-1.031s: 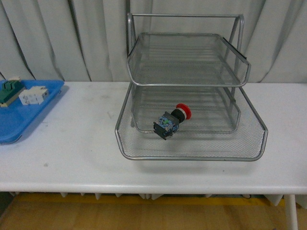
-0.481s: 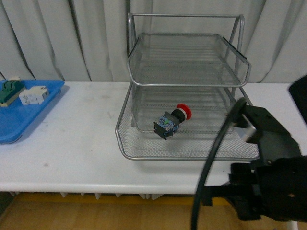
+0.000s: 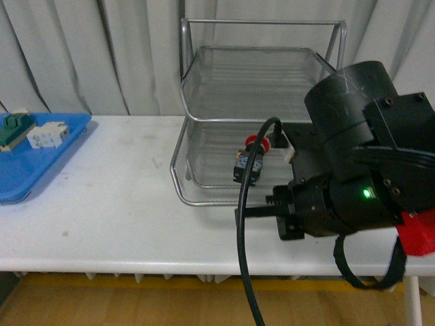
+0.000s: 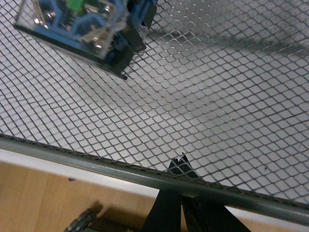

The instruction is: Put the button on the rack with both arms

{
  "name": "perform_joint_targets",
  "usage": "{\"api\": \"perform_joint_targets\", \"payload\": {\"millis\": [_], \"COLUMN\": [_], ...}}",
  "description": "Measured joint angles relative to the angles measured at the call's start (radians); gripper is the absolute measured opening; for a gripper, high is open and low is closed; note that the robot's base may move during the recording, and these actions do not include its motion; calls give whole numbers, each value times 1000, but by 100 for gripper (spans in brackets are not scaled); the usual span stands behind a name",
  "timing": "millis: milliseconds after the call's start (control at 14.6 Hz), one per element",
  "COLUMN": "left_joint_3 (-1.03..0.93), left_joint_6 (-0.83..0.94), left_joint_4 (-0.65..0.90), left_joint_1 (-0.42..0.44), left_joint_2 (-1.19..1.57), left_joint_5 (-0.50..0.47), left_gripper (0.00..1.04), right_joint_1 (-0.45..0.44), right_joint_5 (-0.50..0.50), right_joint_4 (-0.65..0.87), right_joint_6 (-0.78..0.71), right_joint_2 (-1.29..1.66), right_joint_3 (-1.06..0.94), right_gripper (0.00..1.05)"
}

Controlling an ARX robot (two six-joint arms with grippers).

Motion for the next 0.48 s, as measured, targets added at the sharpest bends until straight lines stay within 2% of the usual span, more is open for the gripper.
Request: {"api": "perform_joint_targets", "payload": {"millis": [344, 481], "left_joint_3": [0, 0], "left_joint_6": [0, 0], "left_joint_4": [0, 0], "left_joint_1": [0, 0], "left_joint_2": [0, 0], "left_joint_5": [0, 0], "left_gripper": [98, 98], "right_joint_1": [-61, -63], "right_joint_5": [65, 63], "right_joint_4": [-4, 11], "right_joint_6": [-64, -64], "right_joint_2": [138, 134], "right_joint_3": [298, 298], "right_gripper": [2, 2]}}
